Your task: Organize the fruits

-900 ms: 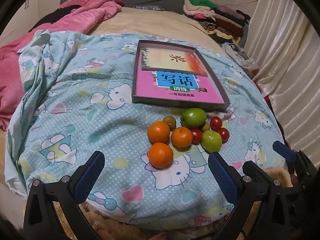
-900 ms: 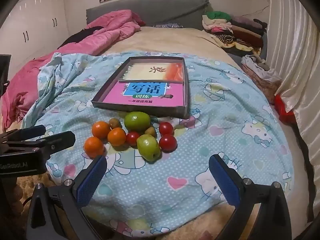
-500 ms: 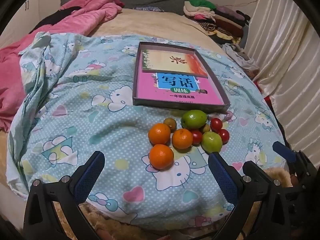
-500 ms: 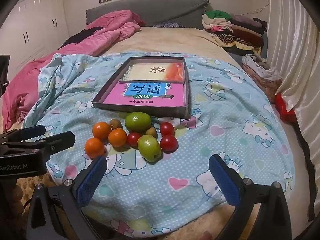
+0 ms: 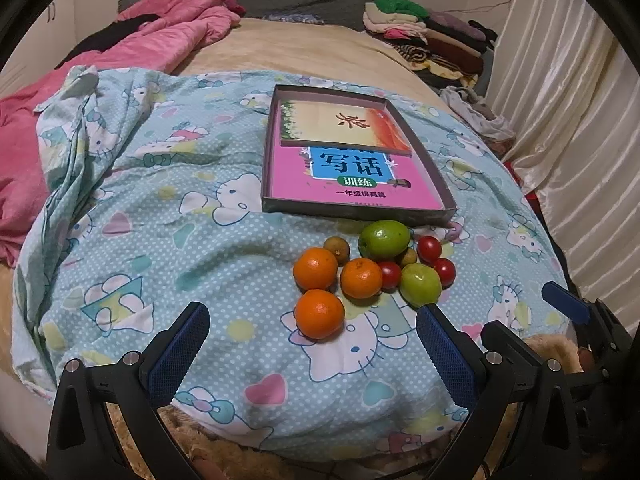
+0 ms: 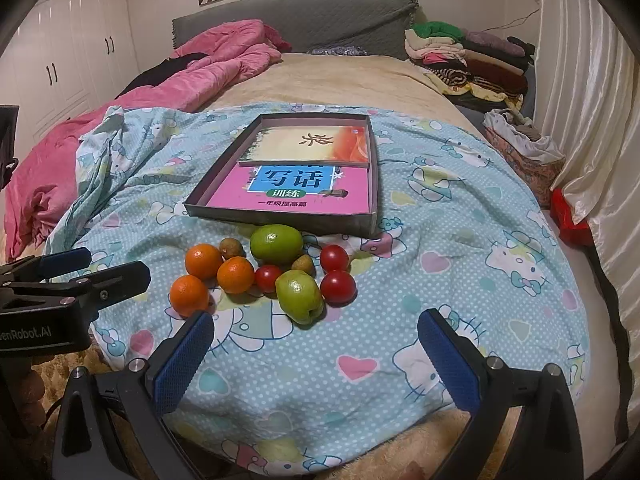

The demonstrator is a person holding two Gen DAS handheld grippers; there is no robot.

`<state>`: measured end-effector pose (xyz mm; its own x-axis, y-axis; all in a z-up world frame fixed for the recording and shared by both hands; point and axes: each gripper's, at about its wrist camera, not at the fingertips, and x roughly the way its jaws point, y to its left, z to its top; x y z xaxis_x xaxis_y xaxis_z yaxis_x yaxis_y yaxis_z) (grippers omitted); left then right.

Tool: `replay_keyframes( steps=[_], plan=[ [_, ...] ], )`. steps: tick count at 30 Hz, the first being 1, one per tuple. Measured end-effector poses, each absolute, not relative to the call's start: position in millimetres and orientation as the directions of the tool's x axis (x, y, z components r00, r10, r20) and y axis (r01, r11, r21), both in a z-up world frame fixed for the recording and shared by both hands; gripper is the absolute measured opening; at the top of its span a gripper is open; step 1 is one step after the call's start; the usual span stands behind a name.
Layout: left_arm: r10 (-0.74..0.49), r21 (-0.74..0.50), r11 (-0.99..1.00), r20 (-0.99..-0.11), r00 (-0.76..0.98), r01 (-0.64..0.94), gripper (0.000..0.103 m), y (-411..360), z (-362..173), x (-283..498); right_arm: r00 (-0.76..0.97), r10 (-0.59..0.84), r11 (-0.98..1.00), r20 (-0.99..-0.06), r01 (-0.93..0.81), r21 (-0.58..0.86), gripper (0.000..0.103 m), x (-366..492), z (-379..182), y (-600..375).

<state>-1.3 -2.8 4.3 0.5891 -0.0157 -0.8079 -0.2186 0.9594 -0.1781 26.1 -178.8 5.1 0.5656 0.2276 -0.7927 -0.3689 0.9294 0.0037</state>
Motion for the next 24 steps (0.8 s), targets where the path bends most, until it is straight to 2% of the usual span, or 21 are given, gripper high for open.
replay_keyframes(
  steps=[24],
  plan=[
    [-0.020,-0.179,0.960,-0.810,0.586,-0.216,0.103,-1.8,5.0,-1.6,0.563,0.230,0.930,-0.794,-0.368,0.008,0.103,27.1,4.7,-179.5]
  ],
)
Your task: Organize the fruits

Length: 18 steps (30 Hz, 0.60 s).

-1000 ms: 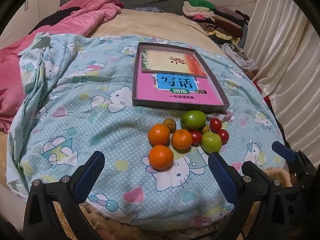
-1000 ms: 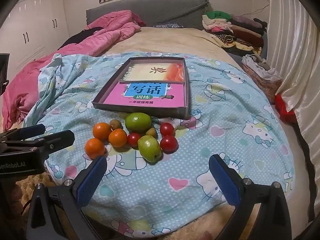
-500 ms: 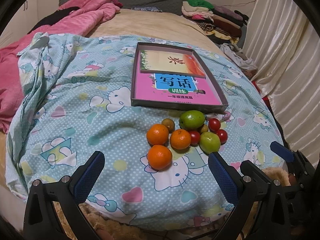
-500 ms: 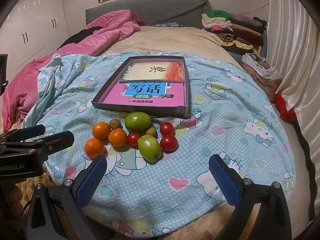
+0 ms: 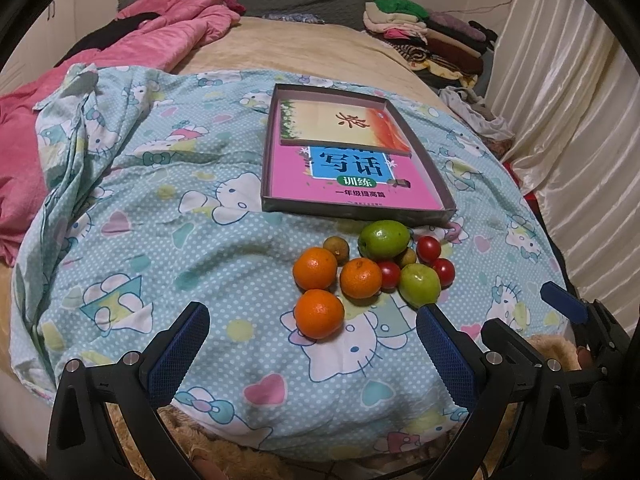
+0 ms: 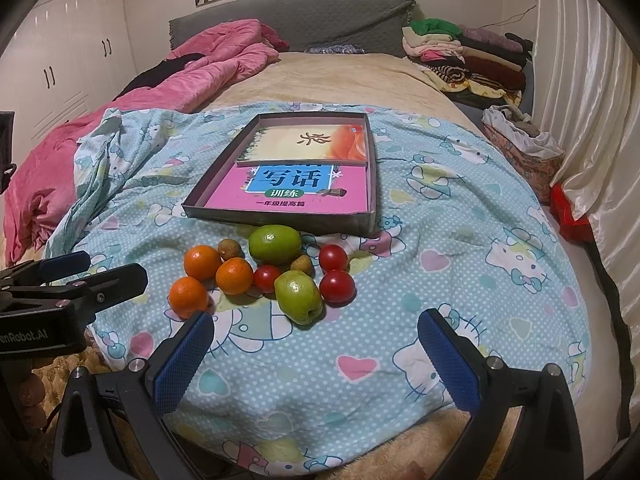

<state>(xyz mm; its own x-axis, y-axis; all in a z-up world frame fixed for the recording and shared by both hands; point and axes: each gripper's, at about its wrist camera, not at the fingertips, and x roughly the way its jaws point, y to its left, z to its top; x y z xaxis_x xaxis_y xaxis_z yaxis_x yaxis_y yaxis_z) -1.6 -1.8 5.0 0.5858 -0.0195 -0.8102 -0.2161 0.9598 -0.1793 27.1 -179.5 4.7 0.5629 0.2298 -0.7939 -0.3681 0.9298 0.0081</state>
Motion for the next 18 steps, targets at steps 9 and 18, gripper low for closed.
replay_keyframes(
  steps=[9,18],
  plan=[
    [-0.020,-0.182,0.959,-0.810,0.586,-0.219,0.103,-1.0,4.6,0.2,0.566,0.227,0.931,-0.793,-0.364,0.007,0.103,27.7,5.9,-179.1],
    [-0.023,-0.190,0.956,-0.812,0.584,-0.226,0.103,0.6,4.2,0.0,0.565,0.230,0.931,-0.793,-0.366,0.009,0.103,28.6,6.0,-177.5]
  ],
)
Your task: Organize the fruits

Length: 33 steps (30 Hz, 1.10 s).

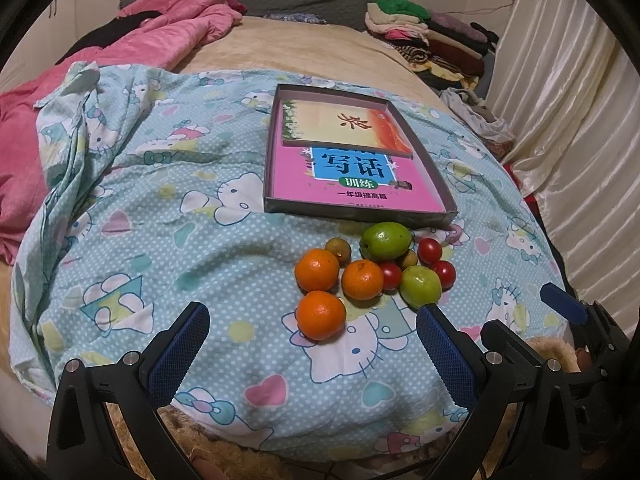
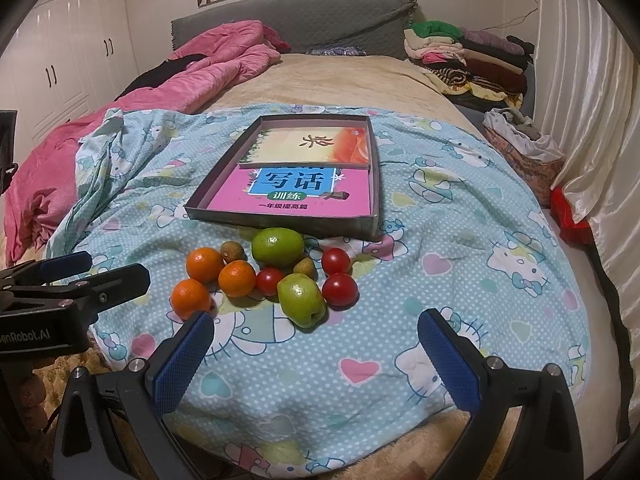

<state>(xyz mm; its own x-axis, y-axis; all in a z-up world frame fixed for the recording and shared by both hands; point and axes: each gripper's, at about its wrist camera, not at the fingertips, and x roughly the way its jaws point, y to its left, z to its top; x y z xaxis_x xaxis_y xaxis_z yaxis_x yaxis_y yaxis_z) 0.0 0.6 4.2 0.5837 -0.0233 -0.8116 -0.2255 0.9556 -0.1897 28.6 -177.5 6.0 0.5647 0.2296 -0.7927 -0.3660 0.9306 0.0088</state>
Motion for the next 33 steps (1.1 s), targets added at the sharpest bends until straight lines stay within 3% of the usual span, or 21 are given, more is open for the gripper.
replay_keyframes(
  steps=[15,33],
  plan=[
    [-0.055,-0.192,0.960,-0.843,0.536,-0.202,0.103,13.4,-4.3,17.6,0.539,0.241,0.931,-0.807,-0.364,0.035,0.103,46.5,0.2,-172.5],
    [-0.148,-0.229,0.961,-0.900,0.411,-0.153,0.102,23.6,-43.2,52.1,0.430,0.165,0.926,-0.888,-0.378,-0.011,0.103,83.9,-46.5,-151.6]
  ],
)
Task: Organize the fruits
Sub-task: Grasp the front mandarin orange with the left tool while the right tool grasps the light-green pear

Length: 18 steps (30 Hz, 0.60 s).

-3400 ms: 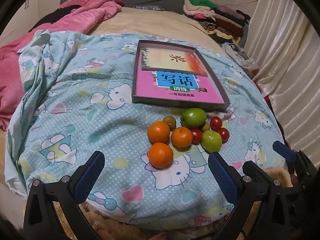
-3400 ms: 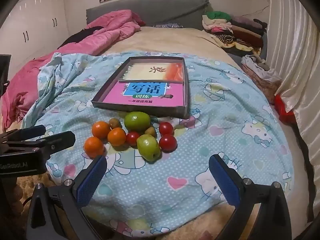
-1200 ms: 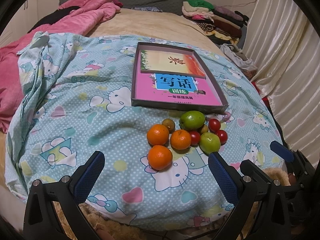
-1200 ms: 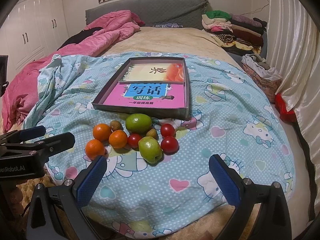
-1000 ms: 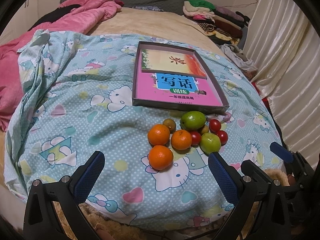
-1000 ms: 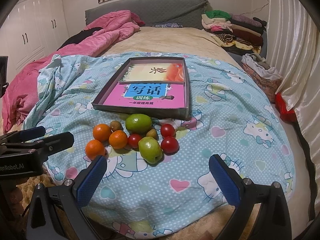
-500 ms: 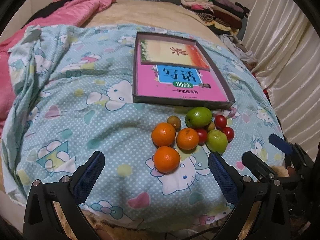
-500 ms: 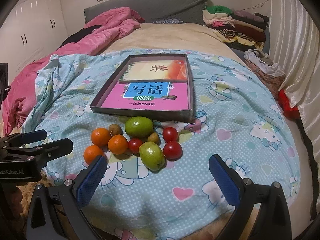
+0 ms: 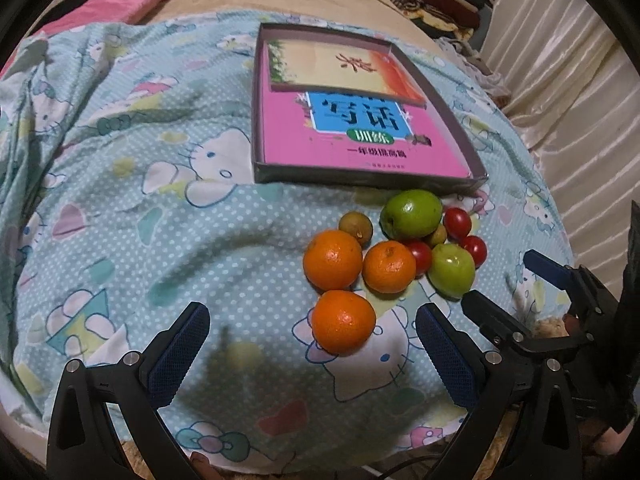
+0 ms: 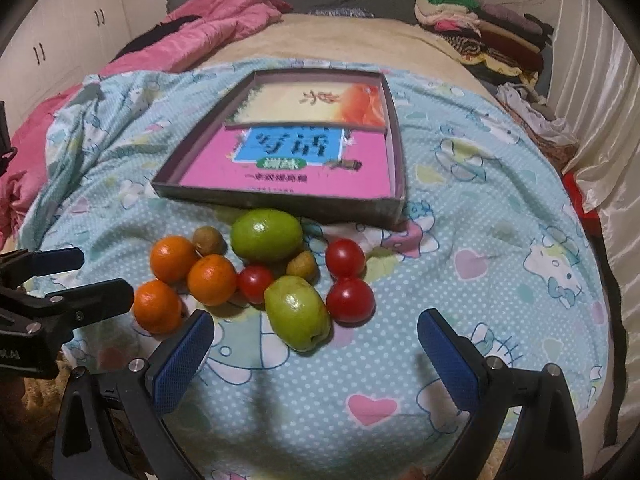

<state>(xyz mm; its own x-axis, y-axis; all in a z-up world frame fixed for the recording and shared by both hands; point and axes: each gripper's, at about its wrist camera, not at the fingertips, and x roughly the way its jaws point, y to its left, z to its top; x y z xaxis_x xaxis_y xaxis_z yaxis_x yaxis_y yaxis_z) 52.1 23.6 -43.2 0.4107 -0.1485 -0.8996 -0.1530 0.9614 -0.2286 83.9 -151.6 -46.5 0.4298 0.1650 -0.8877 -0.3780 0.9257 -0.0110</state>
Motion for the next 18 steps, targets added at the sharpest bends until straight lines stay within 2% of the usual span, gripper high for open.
replay_keyframes(
  steps=[2,4,8,10,12,18],
  plan=[
    [-0.157,-0.230,0.963,-0.903,0.400,-0.143,0.101,21.8,-47.4,53.4,0.412,0.164,0.927,-0.896,-0.376,-0.004,0.102,86.0,-51.5,-151.6],
    [-0.163,-0.231,0.964,-0.904,0.395,-0.129,0.098,19.5,-50.0,54.1,0.401,0.170,0.925,-0.900,-0.379,0.006,0.089,87.6,-54.6,-152.1],
    [-0.174,-0.238,0.964,-0.904,0.390,-0.120,0.097,17.7,-54.5,55.6,0.374,0.175,0.923,-0.911,-0.385,0.019,0.080,91.5,-62.0,-150.0],
    [-0.178,-0.240,0.964,-0.904,0.389,-0.117,0.094,17.1,-56.6,57.3,0.368,0.188,0.919,-0.911,-0.394,0.031,0.071,92.5,-63.9,-148.2],
    [-0.184,-0.240,0.965,-0.905,0.382,-0.105,0.083,14.6,-59.2,59.2,0.362,0.193,0.915,-0.912,-0.402,0.034,0.068,93.7,-66.1,-145.5],
    [-0.195,-0.242,0.966,-0.912,0.361,-0.089,0.068,8.5,-68.0,64.0,0.368,0.185,0.917,-0.911,-0.397,0.025,0.065,97.6,-69.8,-144.3]
  ],
)
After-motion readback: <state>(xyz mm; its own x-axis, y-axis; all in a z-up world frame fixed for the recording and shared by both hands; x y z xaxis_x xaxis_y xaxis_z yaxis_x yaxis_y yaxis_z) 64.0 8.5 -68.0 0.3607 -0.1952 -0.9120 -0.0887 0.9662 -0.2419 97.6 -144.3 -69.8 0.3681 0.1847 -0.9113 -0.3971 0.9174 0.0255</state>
